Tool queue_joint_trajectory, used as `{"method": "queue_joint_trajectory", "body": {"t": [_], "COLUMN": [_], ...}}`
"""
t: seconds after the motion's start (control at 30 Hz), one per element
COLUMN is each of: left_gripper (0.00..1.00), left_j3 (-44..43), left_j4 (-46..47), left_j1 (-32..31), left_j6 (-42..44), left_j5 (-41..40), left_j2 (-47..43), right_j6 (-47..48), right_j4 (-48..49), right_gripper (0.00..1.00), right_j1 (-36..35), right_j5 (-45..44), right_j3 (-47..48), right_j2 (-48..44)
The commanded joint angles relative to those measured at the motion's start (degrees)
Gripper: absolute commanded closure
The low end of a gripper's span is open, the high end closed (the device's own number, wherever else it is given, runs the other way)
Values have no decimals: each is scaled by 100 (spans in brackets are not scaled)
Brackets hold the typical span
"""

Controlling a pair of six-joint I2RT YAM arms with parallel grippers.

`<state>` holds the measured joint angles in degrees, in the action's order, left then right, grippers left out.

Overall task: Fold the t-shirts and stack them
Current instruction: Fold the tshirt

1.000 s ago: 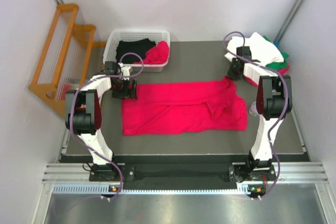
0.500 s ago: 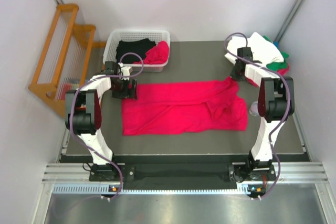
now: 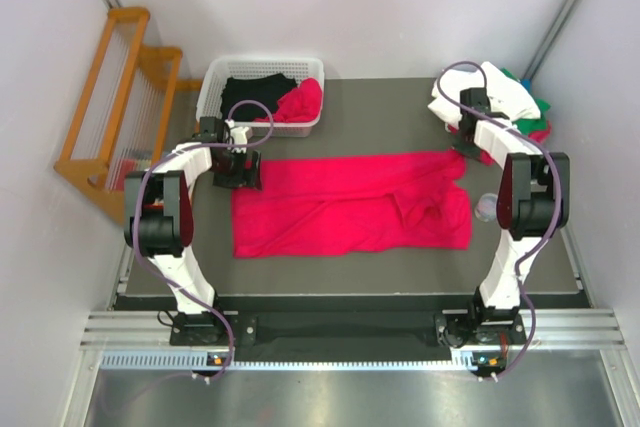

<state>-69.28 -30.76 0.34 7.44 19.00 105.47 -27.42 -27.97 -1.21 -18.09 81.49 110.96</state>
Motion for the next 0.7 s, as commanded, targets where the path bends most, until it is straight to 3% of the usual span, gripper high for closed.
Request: {"method": "queue_joint_trajectory", "body": {"t": [0.0,0.13,0.17,0.23,0.5,0.67], "left_gripper": [13,13,13,12,12,12], "left_j3": [-86,-121,-147,-261,-1860,-2897], "left_j4": [-61,-44,-35,-26,-220,-482], "left_j1": [-16,-16,-16,-8,-16,484], "left_j6": [29,12,3,-23,-278,-656], "left_j5": [183,191,200,235,-81,76], "left_j2": [-246,-255,-229,-176,763,1343], "right_j6": [-44,-88,-123,-123,-62,26], "right_j4": [-279,-350,-367,-376,-393,-473], "right_gripper": [76,39,20,1,0,0], "right_j1": [69,77,77,51,-713,-1371], "right_j5": [-222,-20,-2,68,306,613], "right_j3": [524,613,596,535,-343,-950], "right_j2": [197,85,14,-231,-1680,-2490]}}
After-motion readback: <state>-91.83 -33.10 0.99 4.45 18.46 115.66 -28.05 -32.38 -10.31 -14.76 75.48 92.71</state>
